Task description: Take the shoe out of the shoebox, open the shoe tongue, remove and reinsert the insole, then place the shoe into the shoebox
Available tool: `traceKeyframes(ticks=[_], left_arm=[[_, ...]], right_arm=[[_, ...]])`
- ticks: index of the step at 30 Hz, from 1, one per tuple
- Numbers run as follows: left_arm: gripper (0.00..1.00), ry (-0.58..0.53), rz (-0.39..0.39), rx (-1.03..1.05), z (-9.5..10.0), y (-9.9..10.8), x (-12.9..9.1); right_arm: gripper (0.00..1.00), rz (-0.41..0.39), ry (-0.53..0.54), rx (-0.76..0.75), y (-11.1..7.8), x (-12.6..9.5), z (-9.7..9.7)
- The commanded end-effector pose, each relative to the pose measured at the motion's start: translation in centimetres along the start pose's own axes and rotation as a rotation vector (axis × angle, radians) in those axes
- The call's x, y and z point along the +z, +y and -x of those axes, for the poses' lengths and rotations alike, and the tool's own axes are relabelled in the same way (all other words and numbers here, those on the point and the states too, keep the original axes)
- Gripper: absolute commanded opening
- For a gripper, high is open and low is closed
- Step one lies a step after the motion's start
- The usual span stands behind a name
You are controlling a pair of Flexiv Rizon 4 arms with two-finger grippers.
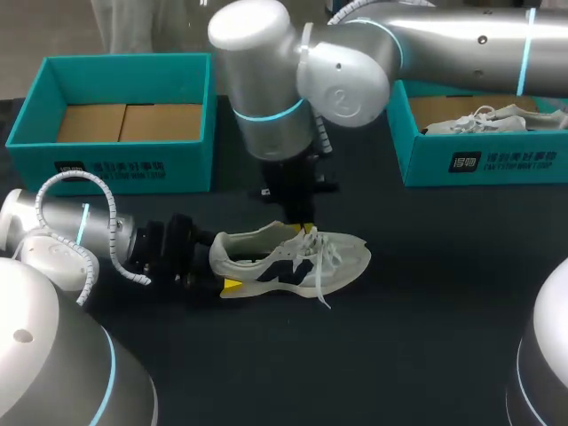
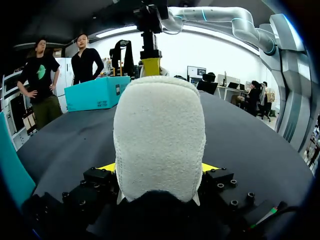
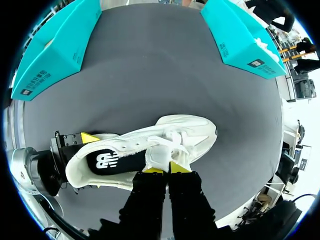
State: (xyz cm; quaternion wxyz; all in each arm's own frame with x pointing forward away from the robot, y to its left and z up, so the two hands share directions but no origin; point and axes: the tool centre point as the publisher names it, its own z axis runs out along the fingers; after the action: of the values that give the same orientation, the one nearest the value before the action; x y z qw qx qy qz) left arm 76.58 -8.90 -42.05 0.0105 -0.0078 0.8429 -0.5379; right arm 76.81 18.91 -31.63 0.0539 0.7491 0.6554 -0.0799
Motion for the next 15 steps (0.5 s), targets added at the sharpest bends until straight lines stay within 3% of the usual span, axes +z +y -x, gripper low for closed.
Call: traceKeyframes(ticks=[1,7,15], left_arm=[[0.00,-0.001,0.005,0.000,0.1,0.1,0.1],[0.00,-0.001,0.005,0.000,0.1,0.1,0.1],[0.00,-0.001,0.005,0.000,0.1,0.1,0.1]], right_arm=[[0.00,0.002,0.091,0.018,0.0,0.1,2.6],[0.00,-0.022,0.033,0.066,0.2,0.2,4.8],[0.00,-0.069,-0.104,0.082,0.7,1.3,5.8]])
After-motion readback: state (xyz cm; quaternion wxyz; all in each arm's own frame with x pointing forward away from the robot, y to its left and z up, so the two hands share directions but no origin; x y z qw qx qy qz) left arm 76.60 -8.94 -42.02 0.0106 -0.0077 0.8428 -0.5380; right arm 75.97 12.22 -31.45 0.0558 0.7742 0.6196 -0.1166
